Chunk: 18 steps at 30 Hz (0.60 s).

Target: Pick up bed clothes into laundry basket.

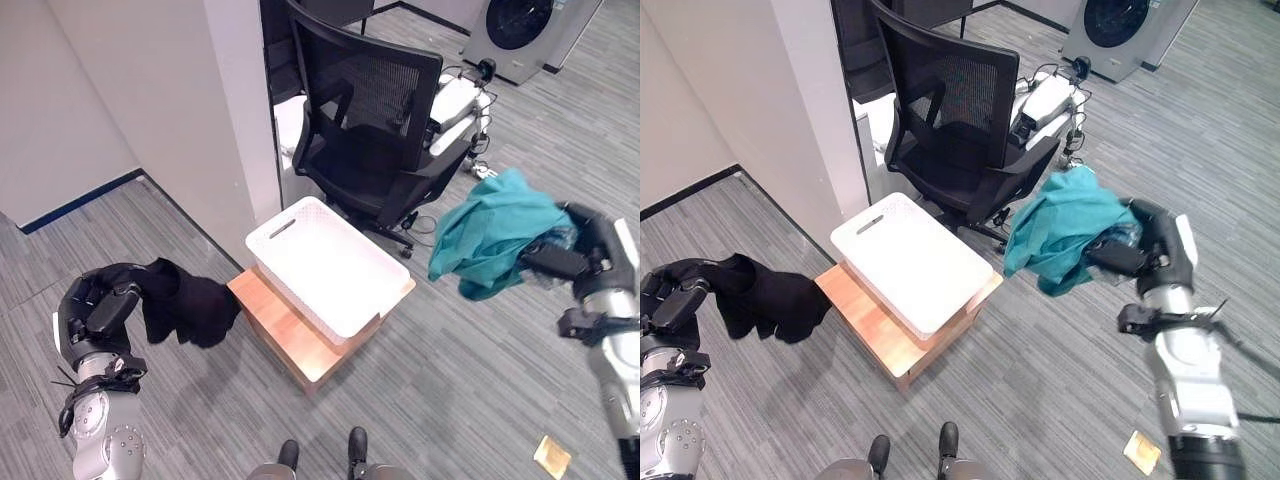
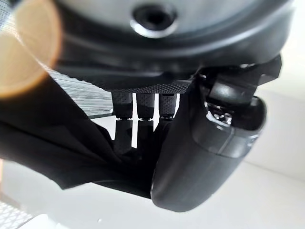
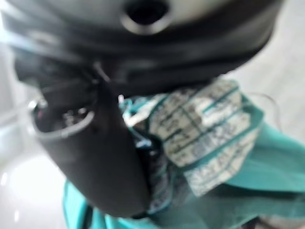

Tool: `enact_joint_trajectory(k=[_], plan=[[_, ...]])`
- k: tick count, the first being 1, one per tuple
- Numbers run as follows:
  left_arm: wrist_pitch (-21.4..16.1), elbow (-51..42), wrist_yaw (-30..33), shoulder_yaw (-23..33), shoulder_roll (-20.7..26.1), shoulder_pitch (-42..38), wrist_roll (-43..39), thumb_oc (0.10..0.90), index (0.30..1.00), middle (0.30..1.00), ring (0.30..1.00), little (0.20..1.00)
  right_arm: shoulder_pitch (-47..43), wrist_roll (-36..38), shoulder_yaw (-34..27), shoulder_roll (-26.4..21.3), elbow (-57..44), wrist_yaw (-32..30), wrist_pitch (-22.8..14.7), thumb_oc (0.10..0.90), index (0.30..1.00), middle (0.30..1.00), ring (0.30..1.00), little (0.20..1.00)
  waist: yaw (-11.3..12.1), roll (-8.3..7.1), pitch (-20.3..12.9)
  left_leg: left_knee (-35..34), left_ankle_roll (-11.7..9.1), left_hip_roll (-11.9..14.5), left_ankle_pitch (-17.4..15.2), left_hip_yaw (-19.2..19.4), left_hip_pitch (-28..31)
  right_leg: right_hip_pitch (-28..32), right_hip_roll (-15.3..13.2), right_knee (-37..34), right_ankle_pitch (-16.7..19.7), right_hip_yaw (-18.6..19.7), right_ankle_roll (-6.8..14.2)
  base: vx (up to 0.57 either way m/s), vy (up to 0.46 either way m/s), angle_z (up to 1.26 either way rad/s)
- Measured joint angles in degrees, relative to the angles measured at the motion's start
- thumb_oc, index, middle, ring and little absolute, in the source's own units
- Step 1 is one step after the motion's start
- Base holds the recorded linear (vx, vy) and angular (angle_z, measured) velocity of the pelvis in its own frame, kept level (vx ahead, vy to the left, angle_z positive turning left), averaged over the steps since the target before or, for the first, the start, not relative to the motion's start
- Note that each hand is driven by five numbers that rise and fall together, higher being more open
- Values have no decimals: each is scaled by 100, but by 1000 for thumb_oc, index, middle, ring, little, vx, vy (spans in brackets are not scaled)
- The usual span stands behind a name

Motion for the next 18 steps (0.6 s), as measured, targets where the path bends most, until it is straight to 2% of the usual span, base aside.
enact_joint_trajectory(k=[4, 5, 6, 9, 13, 15, 18], plan=[[0, -11, -155, -64, 0, 53, -119, 400, 300, 300, 300, 300, -905, 134, 845, -662, 165, 272, -11, 400, 300, 300, 300, 300, 32, -5, -5, -1, -34, 52, -16, 0, 58, 64, 47, -2, -8, -9, -7, 14, -48, -2], [1, -4, -165, -113, 3, 67, -122, 400, 300, 300, 300, 300, -1371, 133, 1386, -902, 294, 354, -11, 400, 300, 300, 300, 300, 23, -4, -6, 2, -42, 49, -19, 12, 63, 60, 47, -2, -9, 0, -6, -4, -32, 1], [1, -8, -192, -163, 11, 62, -123, 400, 300, 300, 300, 300, -1535, 127, 1590, -993, 310, 400, -12, 400, 300, 300, 300, 300, 53, -9, -9, 1, -46, 50, -16, 2, 58, 62, 45, -2, -9, -14, -6, 0, 0, 0], [2, -14, -226, -268, 15, 96, -231, 400, 300, 300, 300, 300, -2837, -268, 3128, -1308, 542, 654, -4, 400, 300, 300, 300, 300, 152, -37, -25, -3, -60, 48, -6, -1, 46, 53, 40, -3, -8, -25, -6, 7, -7, 1], [0, 1, -241, -353, 35, 79, -351, 400, 300, 300, 300, 300, -4184, -766, 4514, -1267, 746, 824, 34, 400, 300, 300, 300, 300, 289, -51, -40, 2, -74, 42, 4, -77, -35, 43, 32, -2, -11, -102, -12, -2, -9, 11], [3, -4, -248, -485, 66, 50, -359, 400, 300, 300, 300, 300, -5029, -1235, 5170, -1042, 1157, 857, 50, 400, 300, 300, 300, 300, 372, -80, -67, 4, -104, 31, 32, -214, -93, 7, 13, -5, -21, -199, -21, -1, -19, 36], [0, 25, -299, -465, 81, 113, -408, 400, 300, 300, 300, 300, -5669, -1577, 5503, -690, 1590, 845, 21, 400, 300, 300, 300, 300, 626, -83, -70, 6, -117, 21, 49, -330, -146, -1, -3, -5, -28, -346, -26, -17, -24, 20]])
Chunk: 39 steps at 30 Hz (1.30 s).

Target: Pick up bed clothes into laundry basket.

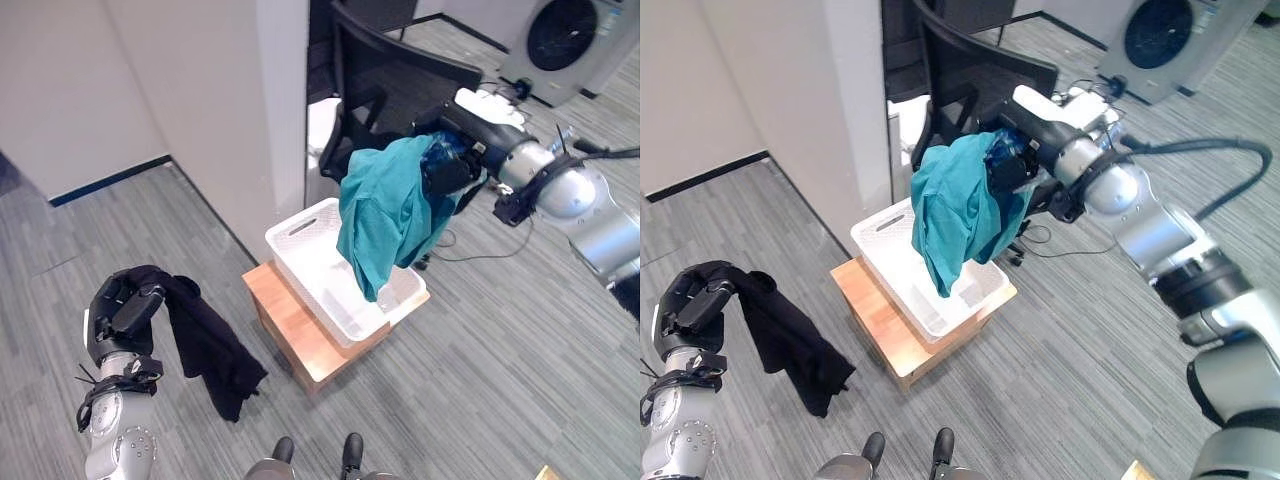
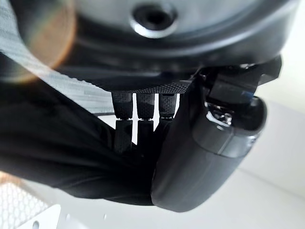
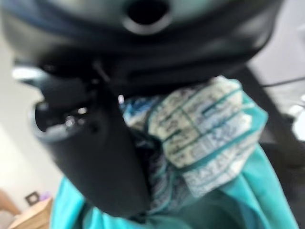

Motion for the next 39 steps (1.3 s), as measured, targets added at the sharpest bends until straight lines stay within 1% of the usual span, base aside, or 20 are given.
enact_joint_trajectory(k=[1, 3, 4, 8, 9, 14, 17, 21, 24, 27, 31, 33, 39], plan=[[2, 26, -8, -18, 70, 2, -43, 400, 300, 300, 300, 300, -432, -337, 167, 575, 744, -42, 28, 400, 300, 300, 300, 300, 69, 0, 0, 2, -4, -4, 2, -27, -18, 2, -8, 0, -11, -43, 9, -40, -25, 15], [1, 17, -19, -24, 81, -2, -45, 400, 300, 300, 300, 300, -522, -535, 162, 835, 1077, -99, 34, 400, 300, 300, 300, 300, 110, -3, -2, 10, -38, -19, 25, -141, -80, -3, -30, -1, -32, -143, 22, -47, -24, 31], [1, 22, -16, -32, 106, -3, -49, 400, 300, 300, 300, 300, -598, -776, 154, 1069, 1396, -184, 57, 400, 300, 300, 300, 300, 167, -5, -3, 11, -64, -34, 42, -226, -159, -47, -51, -2, -62, -219, 16, -32, -22, 37], [1, 37, -2, -69, 207, 23, -56, 400, 300, 300, 300, 300, -615, -1099, 165, 1319, 1804, -263, 131, 400, 300, 300, 300, 300, 381, 2, 1, 17, -91, -40, 87, -382, -376, -190, -64, -1, -75, -386, -5, -35, -15, 29], [1, 37, 2, -70, 216, 28, -83, 400, 300, 300, 300, 300, -615, -1128, 164, 1381, 1920, -267, 135, 400, 300, 300, 300, 300, 388, 8, 5, 19, -95, -49, 103, -477, -431, -214, -70, -1, -82, -446, -12, -29, -6, 25], [1, 54, 4, -80, 351, 46, -155, 400, 300, 300, 300, 300, -616, -1345, 151, 1764, 2143, -392, 253, 400, 300, 300, 300, 300, 485, 44, 21, 52, -99, -79, 110, -505, -621, -377, -95, -4, -86, -478, -9, -5, -3, 5], [0, 49, 3, -79, 357, 37, -155, 400, 300, 300, 300, 300, -616, -1471, 154, 1801, 2316, -395, 293, 400, 300, 300, 300, 300, 508, 97, 31, 69, -99, -101, 110, -515, -695, -425, -119, -4, -97, -513, 7, 10, -2, 5], [0, 78, 4, -79, 358, 39, -157, 400, 300, 300, 300, 300, -623, -1571, 153, 1797, 2925, -403, 361, 400, 300, 300, 300, 300, 549, 145, 50, 86, -99, -117, 110, -535, -750, -451, -137, -5, -111, -575, 25, 25, -4, 8], [0, 182, 4, -269, 356, 17, -157, 400, 300, 300, 300, 300, -623, -1593, 151, 1800, 3300, -458, 390, 400, 300, 300, 300, 300, 545, 173, 52, 86, -99, -126, 110, -535, -760, -459, -147, -5, -120, -584, 30, 12, 1, 1], [3, 195, -8, -446, 377, -16, -154, 400, 300, 300, 300, 300, -645, -1671, 144, 1797, 3454, -550, 410, 400, 300, 300, 300, 300, 523, 225, 54, 95, -98, -136, 111, -519, -831, -534, -160, -5, -119, -576, 31, 1, 4, -3], [2, 195, -17, -447, 378, -25, -155, 400, 300, 300, 300, 300, -643, -1692, 140, 1799, 3519, -625, 431, 400, 300, 300, 300, 300, 522, 317, 75, 97, -98, -133, 111, -510, -893, -604, -157, -5, -118, -562, 30, 0, 0, 0], [2, 194, -10, -447, 378, -52, -155, 400, 300, 300, 300, 300, -643, -1694, 111, 1799, 3511, -626, 431, 400, 300, 300, 300, 300, 521, 390, 91, 97, -97, -135, 112, -509, -940, -652, -158, -5, -116, -564, 30, 0, 0, 0], [1, 195, 11, -542, 378, -96, -155, 400, 300, 300, 300, 300, -642, -1697, 62, 1824, 3508, -655, 509, 400, 300, 300, 300, 300, 521, 509, 119, 100, -97, -139, 112, -505, -1023, -731, -161, -4, -116, -565, 30, 0, 0, 0]])
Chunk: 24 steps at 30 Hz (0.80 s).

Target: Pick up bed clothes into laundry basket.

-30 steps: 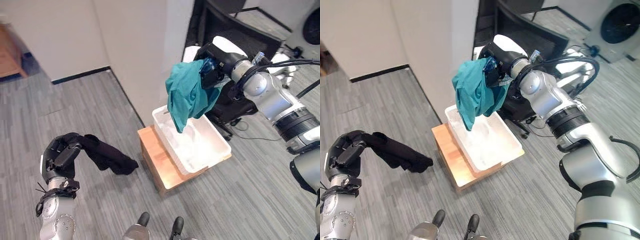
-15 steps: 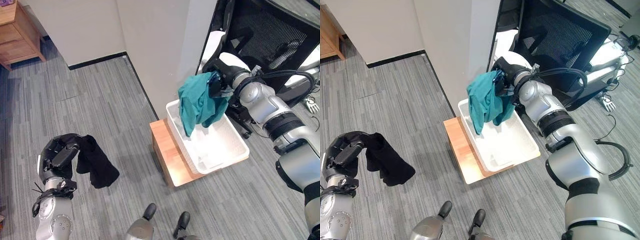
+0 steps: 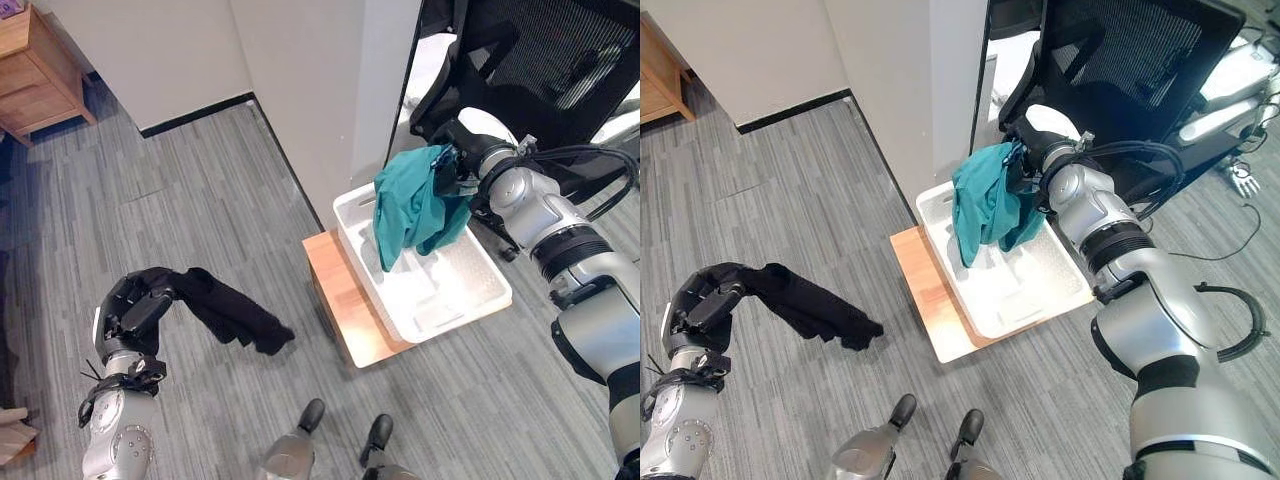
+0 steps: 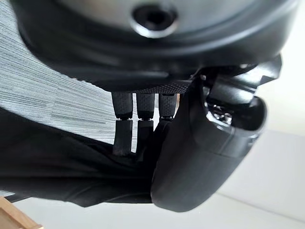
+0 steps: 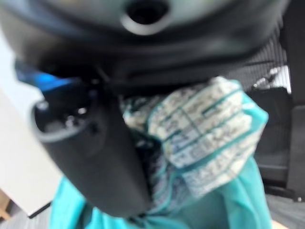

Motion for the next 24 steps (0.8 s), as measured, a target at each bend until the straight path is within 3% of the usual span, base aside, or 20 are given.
enact_joint_trajectory(k=[9, 10, 11, 15, 24], plan=[[-1, -7, 100, -123, 0, -210, 4, 400, 300, 300, 300, 300, 42, 1, -170, 236, 262, -116, 119, 400, 300, 300, 300, 300, -30, 58, 26, 18, -1, -12, 1, -1, -142, -115, -8, 0, 0, -22, 0, 0, 0, 0], [-1, -6, 100, -125, 0, -217, 4, 400, 300, 300, 300, 300, 42, 0, -168, 242, 279, -112, 118, 530, 495, 495, 495, 495, -31, 58, 26, 18, -1, -15, 1, -1, -142, -115, -11, 0, 0, -22, 0, 0, 0, 0], [-1, -7, 99, -125, 0, -223, 3, 400, 300, 300, 300, 300, 42, 0, -166, 243, 297, -112, 118, 800, 900, 900, 900, 900, -31, 58, 26, 18, -1, -16, 1, -1, -142, -115, -12, 0, 0, -23, 0, 0, 0, 0], [-1, 27, 99, -128, 0, -233, -1, 400, 300, 300, 300, 300, 29, 5, -117, 323, 657, -4, 129, 800, 900, 900, 900, 900, -32, 58, 26, 23, -1, -25, 1, -5, -143, -105, -18, 0, 0, -29, 0, 3, 1, 1], [-3, 57, 122, -127, -28, -237, -140, 400, 300, 300, 300, 300, 22, 37, -108, 316, 459, 38, 122, 800, 900, 900, 900, 900, -120, 57, 26, 22, 0, -24, 1, -5, -143, -105, -17, 0, 0, -20, 0, 0, 0, 0]])
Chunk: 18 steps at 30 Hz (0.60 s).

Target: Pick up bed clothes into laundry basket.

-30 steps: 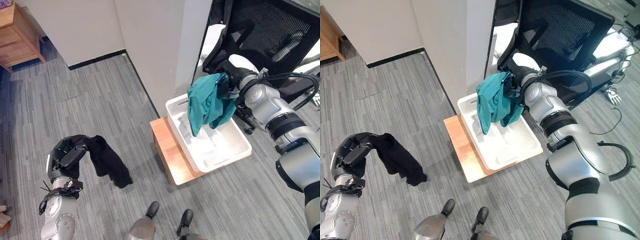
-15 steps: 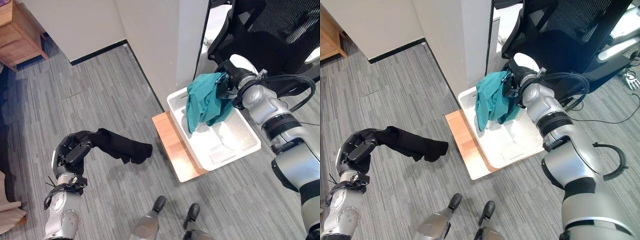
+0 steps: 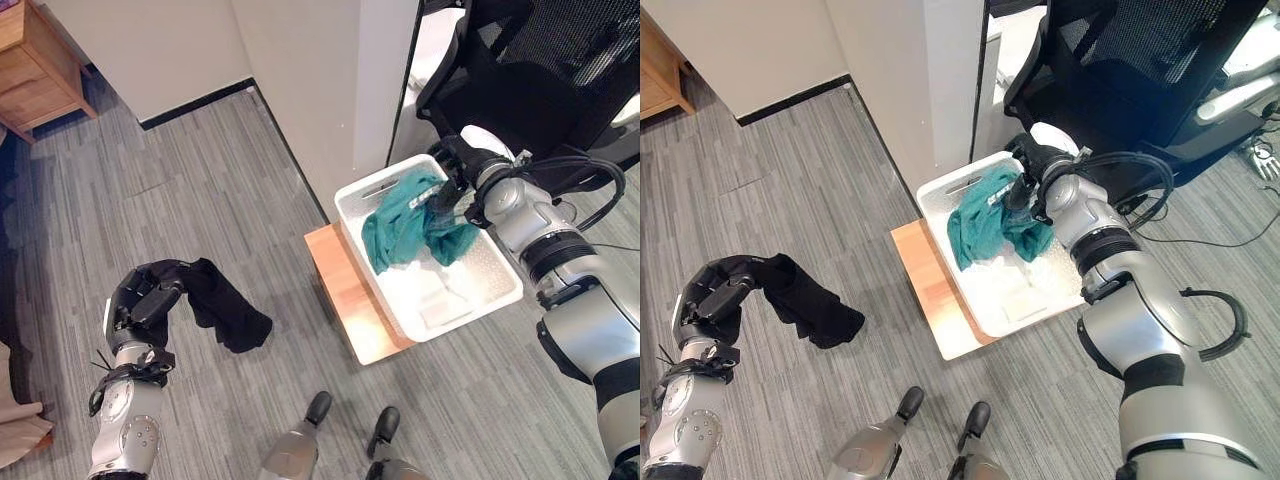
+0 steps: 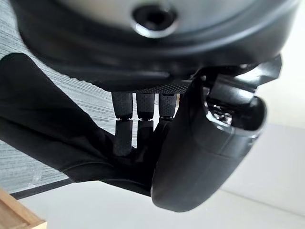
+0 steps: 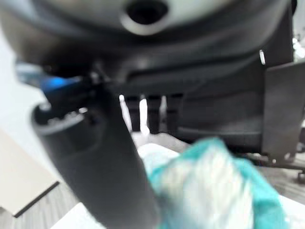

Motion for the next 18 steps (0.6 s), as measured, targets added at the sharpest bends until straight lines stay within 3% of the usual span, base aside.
enact_joint_trajectory(k=[13, 18], plan=[[-2, -1, 103, 21, -23, -133, -88, 400, 300, 300, 300, 300, -74, 284, 87, -498, -1420, 5, -27, 800, 900, 900, 900, 900, -183, -7, 3, 5, 1, 9, 1, 132, 158, 110, 10, 0, 4, 134, -2, -15, 1, -4], [-15, -30, 110, 123, -13, -218, -80, 400, 300, 300, 300, 300, -108, 746, -4, -1327, -2505, 4, -104, 800, 900, 900, 900, 900, -248, -14, 7, -7, 1, 12, 1, 188, 221, 161, 13, 1, 5, 147, -1, -12, -5, -4]])
